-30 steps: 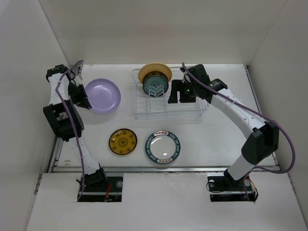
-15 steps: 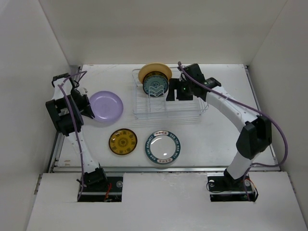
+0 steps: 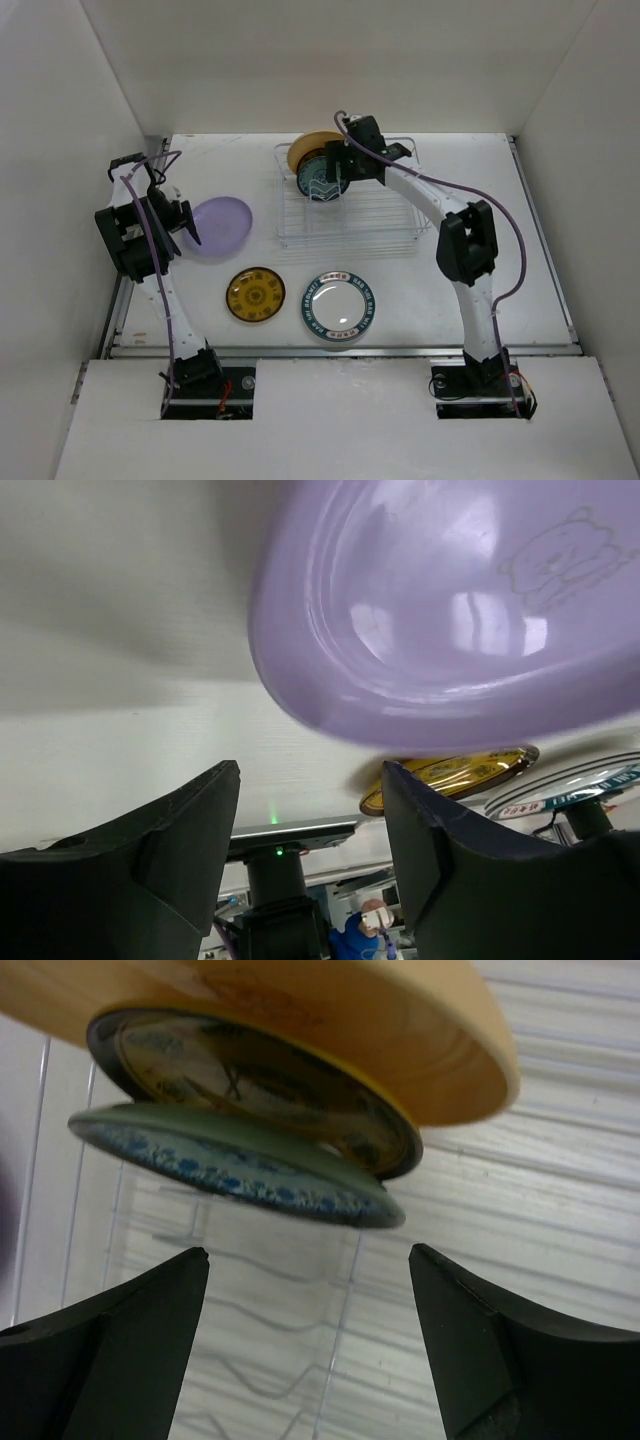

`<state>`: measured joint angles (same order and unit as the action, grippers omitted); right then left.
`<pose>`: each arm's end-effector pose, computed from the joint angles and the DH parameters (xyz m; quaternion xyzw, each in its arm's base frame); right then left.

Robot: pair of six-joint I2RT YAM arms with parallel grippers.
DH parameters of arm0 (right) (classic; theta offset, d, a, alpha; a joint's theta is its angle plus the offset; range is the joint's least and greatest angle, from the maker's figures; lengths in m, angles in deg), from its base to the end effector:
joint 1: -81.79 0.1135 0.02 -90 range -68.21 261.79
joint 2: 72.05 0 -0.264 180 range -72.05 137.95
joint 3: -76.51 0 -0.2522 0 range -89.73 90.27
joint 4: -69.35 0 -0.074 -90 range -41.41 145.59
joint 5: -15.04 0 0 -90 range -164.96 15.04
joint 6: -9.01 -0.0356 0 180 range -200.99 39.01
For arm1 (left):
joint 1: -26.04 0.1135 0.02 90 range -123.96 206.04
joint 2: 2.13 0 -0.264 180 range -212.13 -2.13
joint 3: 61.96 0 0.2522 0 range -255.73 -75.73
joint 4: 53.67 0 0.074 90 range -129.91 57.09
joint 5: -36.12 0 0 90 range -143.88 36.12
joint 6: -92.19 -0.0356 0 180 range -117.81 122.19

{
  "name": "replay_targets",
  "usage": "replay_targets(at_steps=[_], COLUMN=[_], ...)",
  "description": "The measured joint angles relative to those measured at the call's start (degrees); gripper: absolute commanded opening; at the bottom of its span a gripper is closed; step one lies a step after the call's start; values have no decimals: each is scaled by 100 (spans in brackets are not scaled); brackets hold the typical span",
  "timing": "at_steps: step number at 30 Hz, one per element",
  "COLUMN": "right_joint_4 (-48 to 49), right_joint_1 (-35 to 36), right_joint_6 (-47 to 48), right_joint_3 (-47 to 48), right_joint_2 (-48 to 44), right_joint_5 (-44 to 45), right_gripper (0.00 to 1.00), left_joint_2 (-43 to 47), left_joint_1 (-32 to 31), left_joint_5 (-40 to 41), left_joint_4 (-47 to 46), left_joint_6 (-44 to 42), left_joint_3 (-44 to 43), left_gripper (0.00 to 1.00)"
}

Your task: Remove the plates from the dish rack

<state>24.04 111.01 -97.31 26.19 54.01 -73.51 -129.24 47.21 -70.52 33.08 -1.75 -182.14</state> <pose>0.4446 0.2477 0.2700 -0.0973 0.9072 0.1477 0.3818 0.3979 0.1431 0.1857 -0.1527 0.9771 -0.1481 0.0004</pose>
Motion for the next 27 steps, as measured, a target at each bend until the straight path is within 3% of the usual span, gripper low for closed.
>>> replay_targets(at_steps=[9, 16, 19, 23, 24, 27], right_joint_4=[721, 1147, 1305, 1355, 1386, 1510], right_joint_1=[-20, -31, -31, -37, -55, -70], right_joint_6=[424, 962, 1222, 1497, 1547, 1714], right_joint_3=[175, 96, -2, -61, -63, -271], right_joint_2=[573, 586, 581, 581, 577, 437], right_joint_5=[68, 66, 103, 118, 109, -48], right_gripper=[66, 70, 61, 33, 22, 13], left_joint_2=[164, 323, 354, 356, 356, 389], left_joint_1=[0, -44, -192, -748, -925, -1482], left_joint_5=[380, 686, 922, 1141, 1156, 1180], left_joint_4=[63, 101, 179, 236, 254, 179], left_joint_6=[0, -33, -122, -234, -267, -334], left_joint_3=[52, 79, -26, -553, -769, -1349], left_gripper=[57, 57, 57, 57, 57, 57])
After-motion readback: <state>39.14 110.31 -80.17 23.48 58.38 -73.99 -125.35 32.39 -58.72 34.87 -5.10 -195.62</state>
